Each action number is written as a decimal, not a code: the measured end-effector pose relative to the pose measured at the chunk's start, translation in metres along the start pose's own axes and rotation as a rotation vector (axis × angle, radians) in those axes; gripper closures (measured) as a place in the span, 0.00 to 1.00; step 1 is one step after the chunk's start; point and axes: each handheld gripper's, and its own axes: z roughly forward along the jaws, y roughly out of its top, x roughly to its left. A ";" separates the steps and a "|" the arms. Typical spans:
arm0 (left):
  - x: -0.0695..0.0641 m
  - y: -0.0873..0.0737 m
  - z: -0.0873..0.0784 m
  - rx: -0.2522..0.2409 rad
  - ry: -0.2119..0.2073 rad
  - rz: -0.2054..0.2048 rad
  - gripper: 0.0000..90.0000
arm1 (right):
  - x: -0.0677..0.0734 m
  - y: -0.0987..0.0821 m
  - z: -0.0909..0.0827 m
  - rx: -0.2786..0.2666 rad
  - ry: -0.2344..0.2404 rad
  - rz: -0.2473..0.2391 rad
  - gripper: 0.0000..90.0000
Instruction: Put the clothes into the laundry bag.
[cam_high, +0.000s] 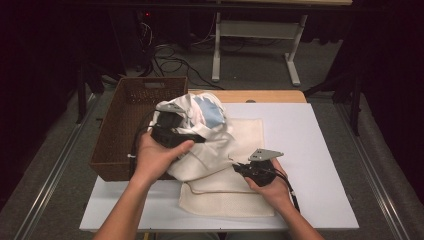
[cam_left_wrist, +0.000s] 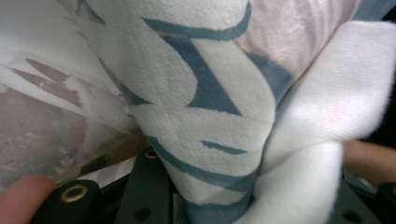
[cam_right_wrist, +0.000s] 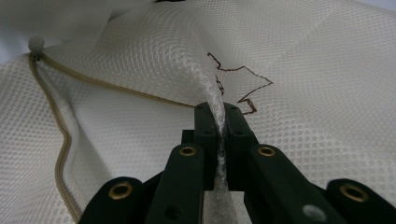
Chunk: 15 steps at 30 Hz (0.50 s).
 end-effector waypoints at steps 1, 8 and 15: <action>-0.006 -0.003 0.006 0.017 -0.002 0.013 0.72 | -0.001 0.000 -0.001 -0.007 -0.004 0.011 0.97; -0.031 -0.033 0.035 0.086 -0.021 0.061 0.72 | -0.017 -0.001 -0.010 -0.038 -0.026 0.055 0.97; -0.052 -0.071 0.060 0.136 -0.065 0.068 0.71 | -0.025 0.001 -0.017 -0.073 -0.030 0.112 0.97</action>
